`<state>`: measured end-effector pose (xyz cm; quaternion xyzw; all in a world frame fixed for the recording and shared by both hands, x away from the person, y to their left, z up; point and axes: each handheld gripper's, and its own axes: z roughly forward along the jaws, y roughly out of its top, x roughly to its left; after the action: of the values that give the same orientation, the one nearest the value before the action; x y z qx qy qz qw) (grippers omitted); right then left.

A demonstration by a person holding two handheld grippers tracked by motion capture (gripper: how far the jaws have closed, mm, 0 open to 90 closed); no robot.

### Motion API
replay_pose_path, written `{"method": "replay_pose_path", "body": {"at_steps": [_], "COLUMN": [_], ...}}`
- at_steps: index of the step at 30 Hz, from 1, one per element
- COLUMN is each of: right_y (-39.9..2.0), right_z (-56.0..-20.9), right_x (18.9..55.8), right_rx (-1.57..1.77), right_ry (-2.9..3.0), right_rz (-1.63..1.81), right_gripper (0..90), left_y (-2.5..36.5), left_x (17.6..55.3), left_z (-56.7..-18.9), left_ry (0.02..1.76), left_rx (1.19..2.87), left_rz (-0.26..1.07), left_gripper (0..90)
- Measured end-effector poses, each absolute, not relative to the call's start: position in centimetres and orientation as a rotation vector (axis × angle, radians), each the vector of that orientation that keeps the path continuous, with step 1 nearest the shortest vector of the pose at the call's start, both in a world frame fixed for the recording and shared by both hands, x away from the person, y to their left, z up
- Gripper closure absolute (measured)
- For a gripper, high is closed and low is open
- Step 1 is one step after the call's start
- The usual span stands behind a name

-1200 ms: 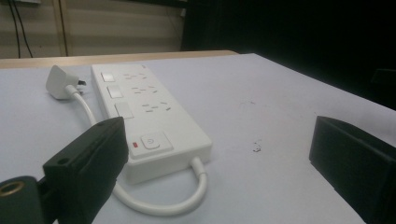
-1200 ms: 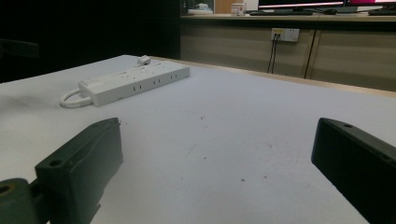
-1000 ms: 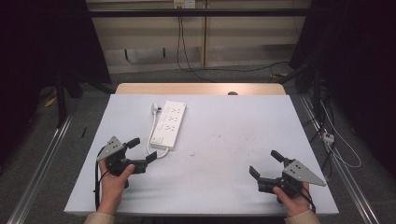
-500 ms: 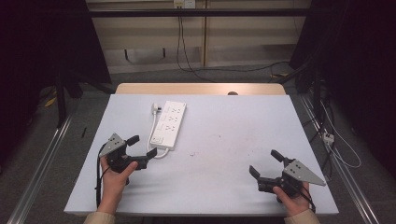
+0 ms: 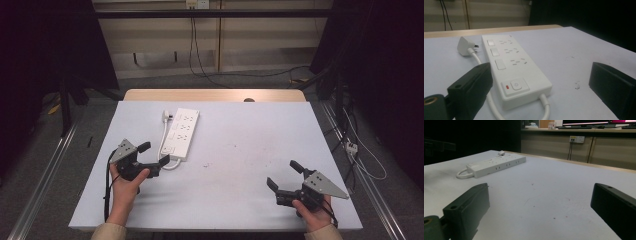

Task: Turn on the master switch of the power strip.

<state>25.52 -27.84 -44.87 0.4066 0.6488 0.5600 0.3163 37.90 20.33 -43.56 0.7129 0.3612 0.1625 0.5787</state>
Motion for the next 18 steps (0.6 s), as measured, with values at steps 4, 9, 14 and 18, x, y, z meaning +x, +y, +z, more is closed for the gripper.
{"method": "replay_pose_path", "body": {"at_steps": [4,9,14,18], "right_y": [-27.8,-27.8,-27.9,-27.9], "right_z": [-44.9,-44.9,-44.8,-44.8], "right_x": [25.5,25.5,25.5,25.5], "right_rx": [1.073,1.073,1.067,1.068], "right_ry": [1.705,1.706,1.707,1.707], "right_rz": [1.476,1.478,1.475,1.476], "right_gripper": [1.8,1.8,1.8,1.8], "left_y": [20.2,19.9,19.8,19.7], "left_x": [38.3,38.5,38.9,39.1], "left_z": [-43.6,-43.6,-43.6,-43.6], "left_ry": [0.850,0.850,0.856,0.856], "left_rx": [1.664,1.673,1.674,1.671], "left_rz": [0.385,0.386,0.391,0.388], "left_gripper": [5.3,5.7,6.0,6.5]}}
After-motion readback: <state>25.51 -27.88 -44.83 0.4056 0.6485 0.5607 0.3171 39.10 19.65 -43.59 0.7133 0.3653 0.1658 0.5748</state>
